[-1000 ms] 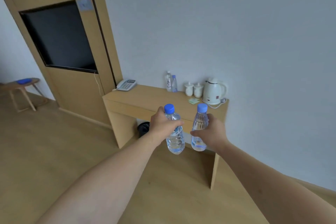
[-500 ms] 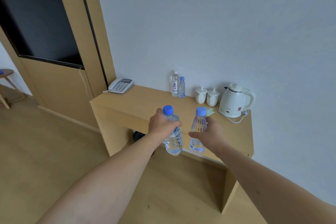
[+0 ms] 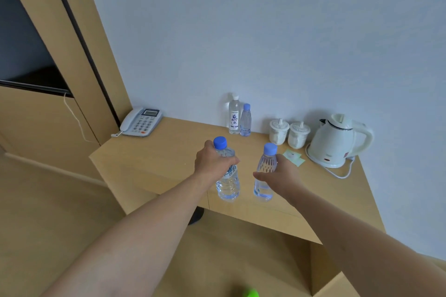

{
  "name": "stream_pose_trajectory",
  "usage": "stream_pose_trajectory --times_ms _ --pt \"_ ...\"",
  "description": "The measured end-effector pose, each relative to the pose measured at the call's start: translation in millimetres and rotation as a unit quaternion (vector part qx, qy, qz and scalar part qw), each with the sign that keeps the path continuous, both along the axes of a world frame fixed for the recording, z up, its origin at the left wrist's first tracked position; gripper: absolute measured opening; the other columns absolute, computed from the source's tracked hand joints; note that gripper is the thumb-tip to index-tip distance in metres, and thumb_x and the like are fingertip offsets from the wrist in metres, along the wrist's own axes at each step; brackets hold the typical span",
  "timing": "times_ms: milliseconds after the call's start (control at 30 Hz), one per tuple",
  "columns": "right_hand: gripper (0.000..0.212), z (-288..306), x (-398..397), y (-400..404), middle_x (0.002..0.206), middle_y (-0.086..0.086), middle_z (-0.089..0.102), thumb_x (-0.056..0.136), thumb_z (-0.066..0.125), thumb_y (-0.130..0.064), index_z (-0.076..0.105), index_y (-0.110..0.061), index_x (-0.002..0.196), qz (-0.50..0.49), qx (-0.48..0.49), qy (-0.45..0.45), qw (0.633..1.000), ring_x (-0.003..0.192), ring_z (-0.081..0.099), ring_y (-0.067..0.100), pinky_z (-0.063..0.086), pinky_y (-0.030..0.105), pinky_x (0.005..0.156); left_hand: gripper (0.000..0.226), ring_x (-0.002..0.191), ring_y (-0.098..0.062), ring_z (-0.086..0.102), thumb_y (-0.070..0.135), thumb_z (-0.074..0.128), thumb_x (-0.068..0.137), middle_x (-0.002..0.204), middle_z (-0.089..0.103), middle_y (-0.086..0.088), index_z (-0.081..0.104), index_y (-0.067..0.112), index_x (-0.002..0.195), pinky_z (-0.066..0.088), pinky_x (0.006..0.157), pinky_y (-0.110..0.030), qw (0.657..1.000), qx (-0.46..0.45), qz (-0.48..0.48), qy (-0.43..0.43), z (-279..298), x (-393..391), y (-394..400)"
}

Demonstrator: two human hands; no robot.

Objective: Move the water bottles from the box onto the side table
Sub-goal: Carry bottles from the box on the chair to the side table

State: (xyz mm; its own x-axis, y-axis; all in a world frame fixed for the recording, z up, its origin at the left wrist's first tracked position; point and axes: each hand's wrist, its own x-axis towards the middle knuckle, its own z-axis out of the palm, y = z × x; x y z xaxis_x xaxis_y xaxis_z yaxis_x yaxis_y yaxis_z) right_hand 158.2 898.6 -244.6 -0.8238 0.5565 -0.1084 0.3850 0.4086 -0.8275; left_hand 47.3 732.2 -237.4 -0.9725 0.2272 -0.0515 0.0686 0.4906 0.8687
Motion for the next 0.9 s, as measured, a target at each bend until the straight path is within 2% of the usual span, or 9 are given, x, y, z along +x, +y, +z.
stream_pose_trajectory --times_ms 200,433,733,900 --pt "0.048 -36.6 -97.5 33.1 0.099 0.001 0.068 0.070 0.085 -0.029 0.060 -0.018 0.108 0.002 -0.011 -0.010 1.000 0.089 0.066 0.019 0.057 0.045 0.083 0.062 0.091 -0.017 0.062 0.041 0.086 0.060 0.096 0.053 0.012 0.050 0.024 0.107 0.056 0.082 -0.039 1.000 -0.014 -0.004 -0.014 -37.8 -97.1 38.6" --pt "0.046 -67.6 -203.7 78.2 0.098 0.007 0.066 0.070 0.082 -0.027 0.057 -0.014 0.106 0.003 -0.019 -0.063 0.998 0.092 0.064 0.025 0.054 0.046 0.084 0.065 0.089 -0.017 0.060 0.040 0.090 0.058 0.095 0.053 0.013 0.049 0.023 0.105 0.054 0.078 -0.034 0.998 -0.051 -0.003 -0.037 -65.9 -203.2 81.5" --pt "0.049 -91.0 -274.7 111.0 0.097 -0.001 0.068 0.069 0.084 -0.021 0.062 -0.023 0.113 -0.018 -0.013 -0.082 0.996 0.092 0.064 0.023 0.055 0.042 0.082 0.062 0.091 -0.020 0.062 0.035 0.089 0.059 0.092 0.055 0.015 0.052 0.023 0.106 0.055 0.080 -0.037 0.998 -0.056 -0.008 -0.030 -85.8 -291.4 111.4" --pt "0.044 -94.4 -298.9 123.1 0.099 0.004 0.067 0.072 0.081 -0.010 0.062 -0.016 0.111 -0.065 -0.033 -0.076 0.994 0.093 0.064 0.025 0.054 0.042 0.080 0.060 0.086 -0.021 0.062 0.035 0.089 0.059 0.089 0.058 0.009 0.050 0.019 0.101 0.055 0.076 -0.039 0.999 -0.041 -0.015 -0.016 -91.1 -324.1 129.0"
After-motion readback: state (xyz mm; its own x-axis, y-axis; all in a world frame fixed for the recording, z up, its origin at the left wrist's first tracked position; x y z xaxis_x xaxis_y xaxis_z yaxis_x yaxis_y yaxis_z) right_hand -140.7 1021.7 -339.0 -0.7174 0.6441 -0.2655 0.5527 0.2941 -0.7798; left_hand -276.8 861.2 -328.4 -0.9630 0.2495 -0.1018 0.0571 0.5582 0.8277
